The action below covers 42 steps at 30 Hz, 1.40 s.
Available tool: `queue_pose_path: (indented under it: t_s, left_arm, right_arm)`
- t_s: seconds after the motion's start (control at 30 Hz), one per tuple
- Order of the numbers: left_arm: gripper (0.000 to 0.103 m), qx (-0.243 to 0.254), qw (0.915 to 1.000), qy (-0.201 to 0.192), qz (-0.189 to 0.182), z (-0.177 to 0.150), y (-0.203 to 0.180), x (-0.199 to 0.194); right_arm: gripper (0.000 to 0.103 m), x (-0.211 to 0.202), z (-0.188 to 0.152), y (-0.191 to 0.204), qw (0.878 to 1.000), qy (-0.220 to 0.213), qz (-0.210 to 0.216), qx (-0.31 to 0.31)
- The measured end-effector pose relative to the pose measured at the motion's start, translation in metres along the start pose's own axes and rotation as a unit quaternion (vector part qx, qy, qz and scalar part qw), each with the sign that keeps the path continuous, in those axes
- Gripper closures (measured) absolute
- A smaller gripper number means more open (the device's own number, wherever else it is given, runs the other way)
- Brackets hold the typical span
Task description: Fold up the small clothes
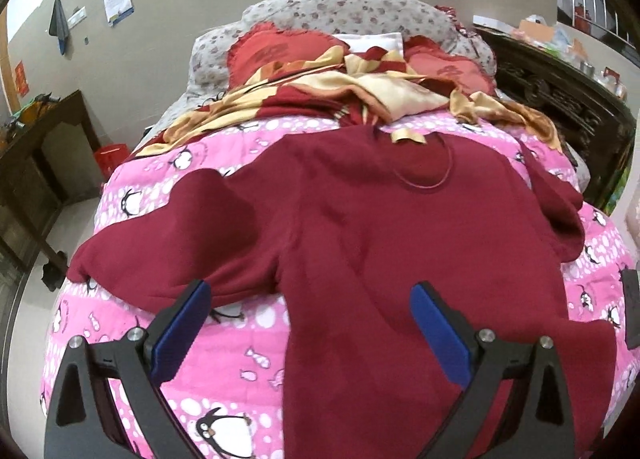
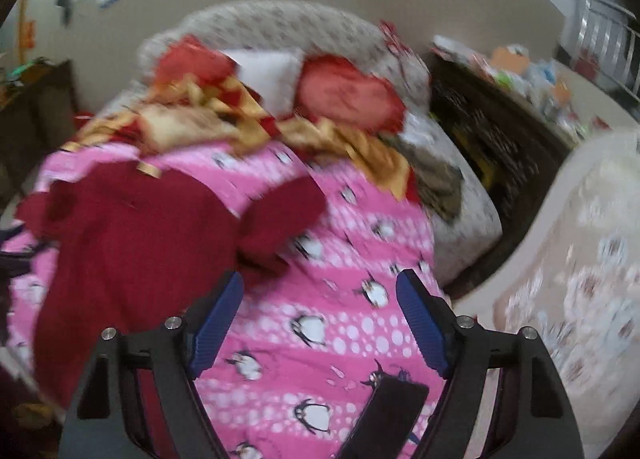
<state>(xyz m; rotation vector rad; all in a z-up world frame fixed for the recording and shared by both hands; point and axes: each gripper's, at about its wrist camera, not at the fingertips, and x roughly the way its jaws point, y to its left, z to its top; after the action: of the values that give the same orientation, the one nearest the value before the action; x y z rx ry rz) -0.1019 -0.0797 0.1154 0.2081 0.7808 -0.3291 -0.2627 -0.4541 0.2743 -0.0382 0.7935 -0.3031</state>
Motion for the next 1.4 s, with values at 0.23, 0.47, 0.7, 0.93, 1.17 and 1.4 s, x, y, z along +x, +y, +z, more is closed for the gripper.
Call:
queue_pose_path:
  t_s: [0.23,0.47,0.7,0.93,1.17,1.4]
  left_arm:
    - [0.002,-0.009,0.9999,0.014,-0.002,-0.003,-0.002,0.007]
    - [0.002,-0.021,0.9996,0.016,0.011,-0.006,0.009,0.009]
    - [0.002,-0.035,0.9991,0.019,0.014,-0.006,0.018,0.016]
    - [0.002,-0.048,0.9985,0.025,0.005,-0.004,0.018,0.024]
    - [0.002,-0.052,0.9982,0.029,0.006,-0.002,0.015,0.03]
    - [0.002,-0.059,0.9978,0.03,0.003,-0.001,0.015,0.038]
  right_arm:
    - [0.019,0.029,0.006,0.069,0.997,0.0,0.069,0.023]
    - [0.02,0.108,-0.01,0.165,0.99,0.04,0.128,0.034]
    - [0.02,0.141,-0.021,0.224,0.989,0.054,0.135,0.018]
    - [0.02,0.153,-0.025,0.246,0.993,0.058,0.103,0.003]
    - [0.02,0.158,-0.024,0.256,0.994,0.059,0.09,-0.004]
    - [0.02,0.164,-0.02,0.258,0.996,0.054,0.072,0.001]
